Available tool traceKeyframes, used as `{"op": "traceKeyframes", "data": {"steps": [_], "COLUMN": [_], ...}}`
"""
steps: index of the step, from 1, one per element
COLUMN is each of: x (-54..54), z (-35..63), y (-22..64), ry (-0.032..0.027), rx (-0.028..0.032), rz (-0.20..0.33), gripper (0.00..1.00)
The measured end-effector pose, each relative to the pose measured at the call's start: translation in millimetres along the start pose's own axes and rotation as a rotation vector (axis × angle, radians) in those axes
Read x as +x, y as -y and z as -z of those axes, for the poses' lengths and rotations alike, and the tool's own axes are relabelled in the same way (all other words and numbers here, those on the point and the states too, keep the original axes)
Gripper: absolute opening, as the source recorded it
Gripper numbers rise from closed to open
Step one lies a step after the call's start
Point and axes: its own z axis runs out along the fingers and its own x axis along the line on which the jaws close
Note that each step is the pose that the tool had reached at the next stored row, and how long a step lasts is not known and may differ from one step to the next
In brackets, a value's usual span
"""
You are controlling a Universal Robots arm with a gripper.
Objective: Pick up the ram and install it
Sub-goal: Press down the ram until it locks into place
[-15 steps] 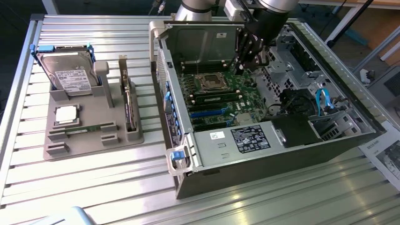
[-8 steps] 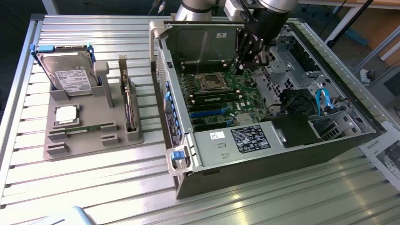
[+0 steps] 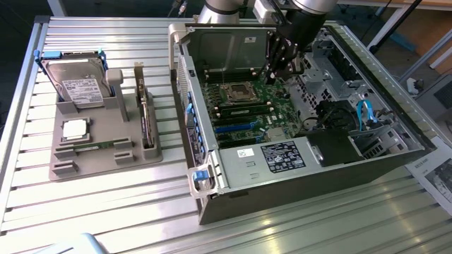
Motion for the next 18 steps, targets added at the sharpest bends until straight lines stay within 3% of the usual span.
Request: {"op": "traceKeyframes", "data": {"steps": [5, 12, 18], "x": [0.2, 0.1, 0.2], "z": [0.1, 1.2, 1.2], "y": [2.4, 24.0, 23.9], "ry": [-0.0002, -0.0007, -0.0007], "rx": [0.0, -0.002, -0.0019], "rz": [0.003, 0.014, 0.014], "gripper": [0.1, 0.1, 0.1]}}
